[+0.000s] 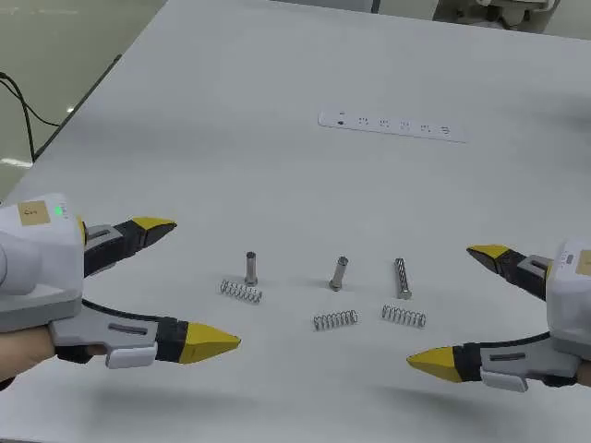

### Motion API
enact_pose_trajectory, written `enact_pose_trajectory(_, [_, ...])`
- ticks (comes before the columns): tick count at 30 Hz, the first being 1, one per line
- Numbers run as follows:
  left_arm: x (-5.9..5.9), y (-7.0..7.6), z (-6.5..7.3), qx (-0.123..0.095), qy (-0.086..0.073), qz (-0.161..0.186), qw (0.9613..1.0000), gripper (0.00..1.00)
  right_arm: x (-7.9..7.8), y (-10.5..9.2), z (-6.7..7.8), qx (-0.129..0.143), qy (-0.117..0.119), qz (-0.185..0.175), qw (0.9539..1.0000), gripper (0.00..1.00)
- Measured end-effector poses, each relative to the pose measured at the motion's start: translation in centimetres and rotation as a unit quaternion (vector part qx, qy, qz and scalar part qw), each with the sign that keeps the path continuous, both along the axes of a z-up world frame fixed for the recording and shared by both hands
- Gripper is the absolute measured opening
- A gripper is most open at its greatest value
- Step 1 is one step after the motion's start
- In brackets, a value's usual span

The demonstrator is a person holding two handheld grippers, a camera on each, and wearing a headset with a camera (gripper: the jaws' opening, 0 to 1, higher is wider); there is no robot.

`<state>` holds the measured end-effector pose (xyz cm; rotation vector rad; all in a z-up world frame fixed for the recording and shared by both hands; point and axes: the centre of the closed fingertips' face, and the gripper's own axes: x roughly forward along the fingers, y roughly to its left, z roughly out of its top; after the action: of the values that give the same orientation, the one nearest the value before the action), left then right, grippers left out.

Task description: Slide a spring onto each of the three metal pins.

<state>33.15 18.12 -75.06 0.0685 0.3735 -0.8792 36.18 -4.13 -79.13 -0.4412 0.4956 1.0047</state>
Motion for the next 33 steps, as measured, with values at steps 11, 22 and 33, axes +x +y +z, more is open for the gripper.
enact_pose_trajectory(11, [0.07,0.01,0.01,0.0,0.0,0.0,1.0,0.98,0.04,0.06,0.05,0.002,0.001,-0.001,1.0,0.99])
enact_pose_trajectory(22, [0.08,0.06,-0.32,0.0,0.004,-0.001,1.0,0.98,0.12,0.14,0.07,0.001,0.001,-0.002,1.0,0.99])
enact_pose_trajectory(33, [0.16,0.11,-0.44,-0.001,0.007,0.0,1.0,0.98,0.11,0.33,0.0,0.002,0.003,-0.001,1.0,0.98])
